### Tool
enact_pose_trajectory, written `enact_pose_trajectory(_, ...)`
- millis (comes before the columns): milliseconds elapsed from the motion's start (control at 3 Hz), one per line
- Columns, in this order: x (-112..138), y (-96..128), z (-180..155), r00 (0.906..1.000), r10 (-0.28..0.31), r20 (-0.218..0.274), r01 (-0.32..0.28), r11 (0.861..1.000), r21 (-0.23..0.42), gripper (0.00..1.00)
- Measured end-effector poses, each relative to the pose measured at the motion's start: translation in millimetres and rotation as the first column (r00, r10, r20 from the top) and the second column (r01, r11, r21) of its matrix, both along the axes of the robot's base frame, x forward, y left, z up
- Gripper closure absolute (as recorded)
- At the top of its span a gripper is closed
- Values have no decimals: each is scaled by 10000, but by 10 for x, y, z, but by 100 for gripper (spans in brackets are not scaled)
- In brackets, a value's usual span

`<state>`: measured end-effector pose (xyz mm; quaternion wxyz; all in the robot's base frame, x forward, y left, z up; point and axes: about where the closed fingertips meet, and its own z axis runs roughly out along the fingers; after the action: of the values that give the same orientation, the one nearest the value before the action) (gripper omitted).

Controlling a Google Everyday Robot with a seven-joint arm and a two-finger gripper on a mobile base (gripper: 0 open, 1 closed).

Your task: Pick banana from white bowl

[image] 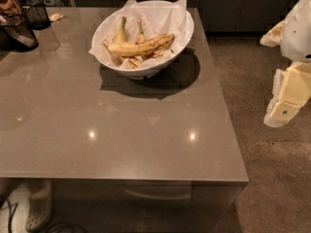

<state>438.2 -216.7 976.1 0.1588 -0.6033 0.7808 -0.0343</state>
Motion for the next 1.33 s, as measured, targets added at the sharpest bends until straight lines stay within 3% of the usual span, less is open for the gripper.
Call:
enact_pose_trajectory(333,105,38,35,10000,-30,2,30,10000,92,0)
enact_pose_trajectory(667,362,190,50,9992,373,-170,-374,9993,-57,0)
enact_pose_trajectory(1000,642,428,35,9931,1113,-378,-1130,9925,-475,0)
enact_pose_trajectory(1333,886,726,43,9803,1927,-429,-1960,9761,-934,0)
